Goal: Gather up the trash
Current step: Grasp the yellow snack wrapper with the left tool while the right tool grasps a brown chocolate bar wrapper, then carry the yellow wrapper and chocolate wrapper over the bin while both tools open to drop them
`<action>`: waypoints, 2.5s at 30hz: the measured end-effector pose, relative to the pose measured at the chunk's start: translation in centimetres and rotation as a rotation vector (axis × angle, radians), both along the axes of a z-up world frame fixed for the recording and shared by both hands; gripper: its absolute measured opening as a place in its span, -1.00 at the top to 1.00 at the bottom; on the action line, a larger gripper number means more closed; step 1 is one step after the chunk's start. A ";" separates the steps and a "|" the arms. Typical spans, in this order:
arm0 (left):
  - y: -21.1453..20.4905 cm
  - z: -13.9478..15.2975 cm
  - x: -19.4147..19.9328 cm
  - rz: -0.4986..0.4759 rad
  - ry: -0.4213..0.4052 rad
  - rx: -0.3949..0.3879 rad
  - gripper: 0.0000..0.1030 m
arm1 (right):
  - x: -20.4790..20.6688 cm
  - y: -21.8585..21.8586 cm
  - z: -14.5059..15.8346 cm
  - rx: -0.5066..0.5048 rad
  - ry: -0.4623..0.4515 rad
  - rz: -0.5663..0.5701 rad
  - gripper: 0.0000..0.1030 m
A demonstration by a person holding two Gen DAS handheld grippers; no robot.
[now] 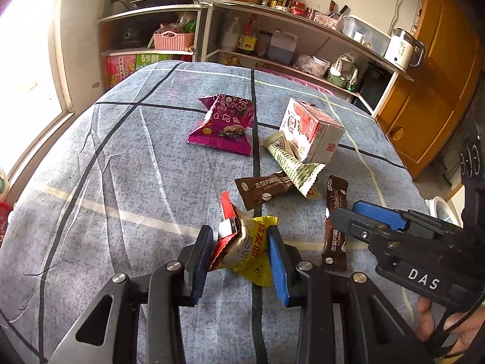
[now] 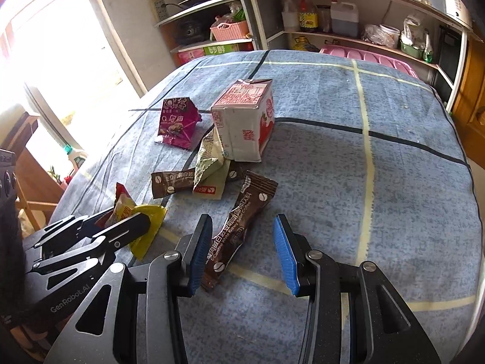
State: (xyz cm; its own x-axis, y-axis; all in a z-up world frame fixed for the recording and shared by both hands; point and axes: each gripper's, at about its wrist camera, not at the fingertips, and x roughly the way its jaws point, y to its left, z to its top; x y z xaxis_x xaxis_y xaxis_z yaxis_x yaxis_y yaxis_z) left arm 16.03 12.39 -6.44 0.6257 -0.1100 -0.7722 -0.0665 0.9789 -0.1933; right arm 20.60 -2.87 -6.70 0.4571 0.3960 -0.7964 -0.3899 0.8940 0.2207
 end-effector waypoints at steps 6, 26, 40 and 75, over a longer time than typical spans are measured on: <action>-0.1 0.0 -0.1 -0.004 0.006 -0.005 0.29 | -0.4 0.7 -0.4 -0.054 -0.024 -0.005 0.25; -3.4 1.1 -0.7 -0.061 -0.012 -0.003 0.34 | -2.1 -3.8 0.6 -0.027 -0.064 -0.094 0.63; -6.5 2.5 -1.9 -0.111 -0.041 0.005 0.35 | -4.8 -8.1 2.7 0.034 -0.113 -0.149 0.63; -30.9 6.1 -0.7 -0.567 -0.101 -0.039 0.35 | -10.8 -31.1 5.6 0.015 -0.156 -0.525 0.63</action>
State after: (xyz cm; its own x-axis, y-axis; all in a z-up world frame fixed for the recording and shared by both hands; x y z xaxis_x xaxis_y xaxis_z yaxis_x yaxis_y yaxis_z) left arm 15.33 -18.55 -0.30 0.5315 -0.4765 -0.7003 0.4871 0.8483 -0.2076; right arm 9.79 -33.92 -1.10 0.7086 0.0941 -0.6993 0.0784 0.9744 0.2105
